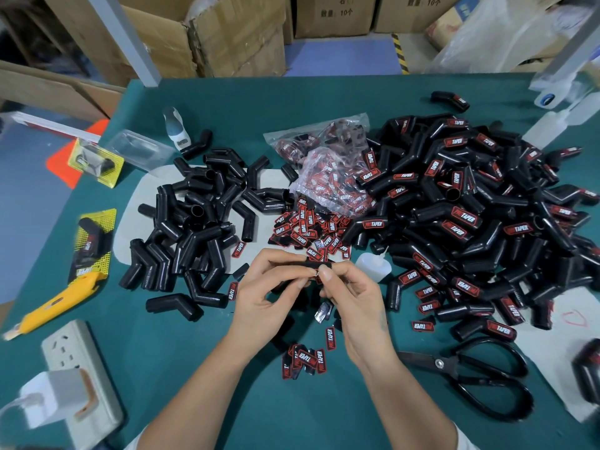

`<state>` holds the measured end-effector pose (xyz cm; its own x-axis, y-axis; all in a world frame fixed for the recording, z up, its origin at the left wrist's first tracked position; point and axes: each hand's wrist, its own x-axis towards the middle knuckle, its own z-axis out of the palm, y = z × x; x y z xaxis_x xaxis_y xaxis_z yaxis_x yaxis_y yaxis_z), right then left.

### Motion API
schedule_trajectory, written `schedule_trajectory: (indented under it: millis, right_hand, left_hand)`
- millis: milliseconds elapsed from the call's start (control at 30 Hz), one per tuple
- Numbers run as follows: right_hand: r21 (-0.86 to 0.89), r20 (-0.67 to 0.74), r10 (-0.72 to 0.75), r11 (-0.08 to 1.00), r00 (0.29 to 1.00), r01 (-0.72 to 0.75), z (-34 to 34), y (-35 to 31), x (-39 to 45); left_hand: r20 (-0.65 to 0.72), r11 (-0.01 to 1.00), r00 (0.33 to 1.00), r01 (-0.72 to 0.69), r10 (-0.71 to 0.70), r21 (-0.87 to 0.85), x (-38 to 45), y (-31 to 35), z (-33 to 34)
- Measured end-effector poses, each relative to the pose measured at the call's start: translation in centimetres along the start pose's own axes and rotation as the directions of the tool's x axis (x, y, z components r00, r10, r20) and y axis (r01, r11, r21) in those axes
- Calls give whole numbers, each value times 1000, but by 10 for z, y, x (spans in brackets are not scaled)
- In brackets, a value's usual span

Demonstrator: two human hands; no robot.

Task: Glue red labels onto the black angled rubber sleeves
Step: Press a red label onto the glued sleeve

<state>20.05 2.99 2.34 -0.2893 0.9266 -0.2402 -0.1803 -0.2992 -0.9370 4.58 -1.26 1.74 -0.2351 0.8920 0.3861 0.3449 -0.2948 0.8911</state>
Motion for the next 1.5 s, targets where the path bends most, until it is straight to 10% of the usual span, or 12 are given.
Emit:
schedule_trajectory:
  millis: [1500]
  right_hand:
    - [-185,-97,-284,947,954,263,5,-8,-9]
  left_hand:
    - [91,930,960,279,-265,-240,6,6,-7]
